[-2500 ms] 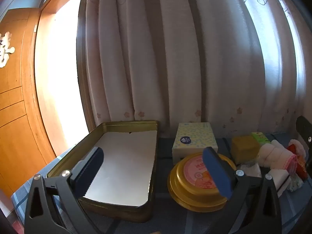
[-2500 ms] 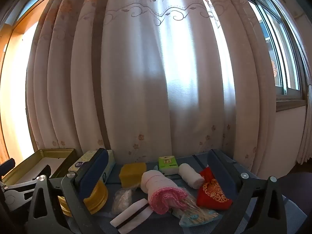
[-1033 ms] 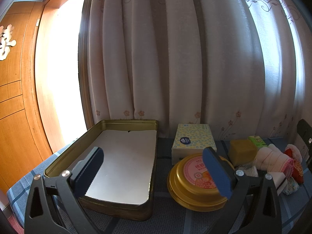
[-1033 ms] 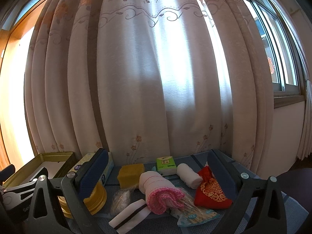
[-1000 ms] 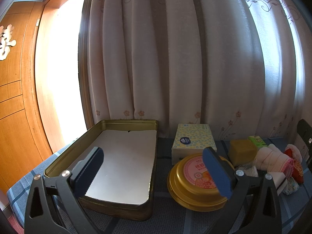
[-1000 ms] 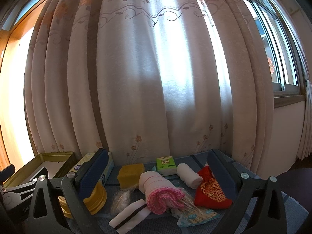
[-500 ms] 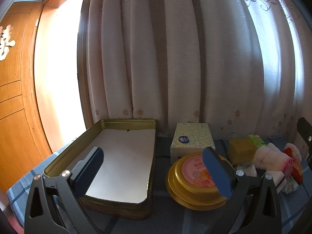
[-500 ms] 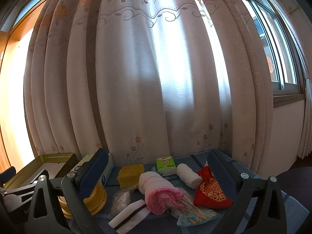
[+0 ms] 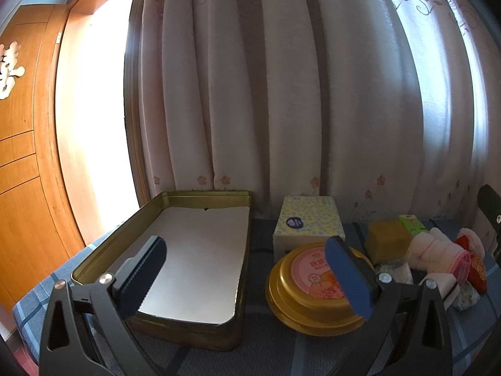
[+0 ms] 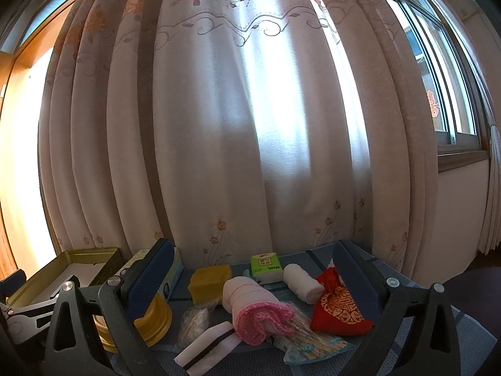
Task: Organize soft objects
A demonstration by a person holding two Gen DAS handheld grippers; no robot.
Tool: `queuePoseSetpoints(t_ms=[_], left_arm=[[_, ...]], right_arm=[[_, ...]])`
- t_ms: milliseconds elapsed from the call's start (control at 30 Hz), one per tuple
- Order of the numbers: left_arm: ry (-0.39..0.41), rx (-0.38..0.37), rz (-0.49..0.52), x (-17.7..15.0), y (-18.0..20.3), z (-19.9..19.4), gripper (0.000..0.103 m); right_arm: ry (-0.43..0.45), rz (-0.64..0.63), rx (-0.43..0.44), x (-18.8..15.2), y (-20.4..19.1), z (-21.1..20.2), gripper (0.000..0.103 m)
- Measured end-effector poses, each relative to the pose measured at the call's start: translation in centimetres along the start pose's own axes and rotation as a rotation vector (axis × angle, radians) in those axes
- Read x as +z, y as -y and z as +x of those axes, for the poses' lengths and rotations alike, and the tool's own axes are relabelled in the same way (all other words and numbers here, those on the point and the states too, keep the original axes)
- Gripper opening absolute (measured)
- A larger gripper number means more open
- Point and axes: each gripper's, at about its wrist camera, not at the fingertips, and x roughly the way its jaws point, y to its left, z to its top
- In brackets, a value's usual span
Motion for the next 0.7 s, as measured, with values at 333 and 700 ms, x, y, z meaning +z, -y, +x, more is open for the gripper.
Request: queuePoseSetpoints(t_ms=[333,700], left_arm=[[0.003,0.002,0.005,-0.2,0.1,-0.1,0.103],[-0.005,-0.007,0.016,-0.4,0.4,-0.2,0.103]], right_arm=[[0.006,0.005,-0.003,0.0,0.1,0.0,0.102],[0.003,0.045,-0.026,0.2,2.3,0.3,0.102]])
